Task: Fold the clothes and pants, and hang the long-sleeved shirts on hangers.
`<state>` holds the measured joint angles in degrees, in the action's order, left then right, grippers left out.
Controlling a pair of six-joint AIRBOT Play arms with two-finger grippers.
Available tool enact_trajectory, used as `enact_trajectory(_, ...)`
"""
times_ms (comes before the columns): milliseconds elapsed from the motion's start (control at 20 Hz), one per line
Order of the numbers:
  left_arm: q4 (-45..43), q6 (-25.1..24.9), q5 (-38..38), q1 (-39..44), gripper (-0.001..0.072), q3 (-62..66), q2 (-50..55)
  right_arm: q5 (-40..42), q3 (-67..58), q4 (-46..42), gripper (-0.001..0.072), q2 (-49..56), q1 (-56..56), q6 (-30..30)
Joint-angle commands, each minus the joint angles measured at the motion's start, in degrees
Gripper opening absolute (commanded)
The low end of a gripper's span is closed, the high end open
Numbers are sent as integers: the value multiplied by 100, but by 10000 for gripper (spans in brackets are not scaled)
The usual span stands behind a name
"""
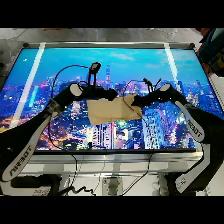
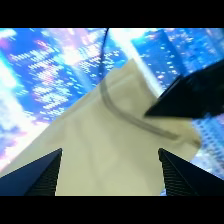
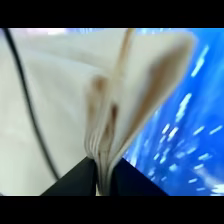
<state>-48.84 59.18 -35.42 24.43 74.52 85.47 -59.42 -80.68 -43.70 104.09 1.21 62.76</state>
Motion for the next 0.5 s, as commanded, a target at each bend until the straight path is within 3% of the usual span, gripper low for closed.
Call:
enact_trajectory(0,-1222,2,-155,-315,699,0,-774,175,-256,-175,13,-743,-509,201)
enact_trajectory(100,-1270,2,-155,-560,699,0,-1344,365,-254,-494,13,-1373,-1040,562)
enact_trajectory(450,-1270,2,-275,-1086,698,0,-2708,92,-251,-2782,13,-2879,-3348,2728)
